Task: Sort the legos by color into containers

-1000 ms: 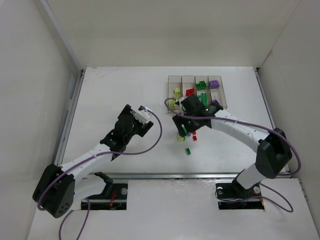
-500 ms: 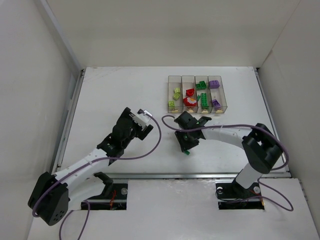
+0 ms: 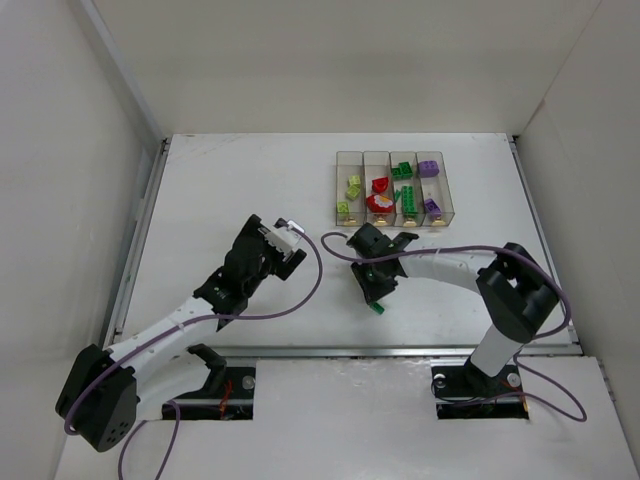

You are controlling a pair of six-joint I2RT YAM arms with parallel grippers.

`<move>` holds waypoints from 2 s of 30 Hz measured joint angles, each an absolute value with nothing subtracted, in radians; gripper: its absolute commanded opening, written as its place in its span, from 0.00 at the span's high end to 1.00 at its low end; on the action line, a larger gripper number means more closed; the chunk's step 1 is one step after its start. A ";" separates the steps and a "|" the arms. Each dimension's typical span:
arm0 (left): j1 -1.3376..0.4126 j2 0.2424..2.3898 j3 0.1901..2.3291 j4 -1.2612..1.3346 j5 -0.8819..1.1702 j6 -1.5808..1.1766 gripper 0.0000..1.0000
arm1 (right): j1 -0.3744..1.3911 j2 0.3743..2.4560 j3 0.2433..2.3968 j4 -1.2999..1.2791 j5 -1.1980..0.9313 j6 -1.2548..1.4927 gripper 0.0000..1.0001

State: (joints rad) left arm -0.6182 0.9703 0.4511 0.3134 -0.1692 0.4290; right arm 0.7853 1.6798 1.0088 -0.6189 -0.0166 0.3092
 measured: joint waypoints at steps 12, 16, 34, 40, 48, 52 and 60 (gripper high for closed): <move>-0.618 0.970 0.451 0.313 -0.169 0.429 0.00 | 0.785 1.629 1.009 -0.677 -0.035 0.249 0.41; -0.618 0.970 0.451 0.313 -0.169 0.437 0.00 | 0.785 1.645 1.009 -0.709 -0.035 0.251 0.47; -0.618 0.963 0.432 0.317 -0.168 0.440 0.00 | 0.777 1.488 1.039 -0.713 0.040 0.308 1.00; -0.622 0.976 0.432 0.317 -0.107 0.457 0.00 | 0.542 1.340 1.176 -0.598 0.151 0.343 1.00; -0.648 1.179 0.609 0.191 0.103 0.548 0.00 | 0.339 1.752 1.488 -0.530 0.223 0.234 0.95; -0.651 1.335 0.800 0.134 0.222 0.571 0.00 | 0.295 1.901 1.582 -0.536 0.227 0.204 0.60; -0.660 1.447 0.920 0.075 0.466 0.656 0.00 | 0.263 2.011 1.735 -0.545 0.199 0.153 0.24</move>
